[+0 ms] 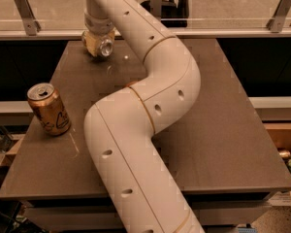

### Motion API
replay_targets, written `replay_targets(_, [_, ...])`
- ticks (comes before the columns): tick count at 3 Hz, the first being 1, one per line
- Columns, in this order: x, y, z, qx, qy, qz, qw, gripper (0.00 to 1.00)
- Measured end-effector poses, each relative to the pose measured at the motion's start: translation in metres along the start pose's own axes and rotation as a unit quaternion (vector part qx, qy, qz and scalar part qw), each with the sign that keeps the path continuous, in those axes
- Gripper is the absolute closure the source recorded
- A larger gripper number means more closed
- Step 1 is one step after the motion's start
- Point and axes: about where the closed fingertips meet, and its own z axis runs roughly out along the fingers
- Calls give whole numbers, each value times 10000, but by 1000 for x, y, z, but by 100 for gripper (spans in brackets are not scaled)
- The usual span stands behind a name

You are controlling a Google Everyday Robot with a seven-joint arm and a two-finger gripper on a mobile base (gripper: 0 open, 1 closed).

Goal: Place 7up can upright

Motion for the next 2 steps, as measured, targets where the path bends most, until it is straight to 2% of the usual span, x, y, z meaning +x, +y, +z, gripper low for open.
replay_targets(2, [-1,-12,-34,400,-174,246,9987,100])
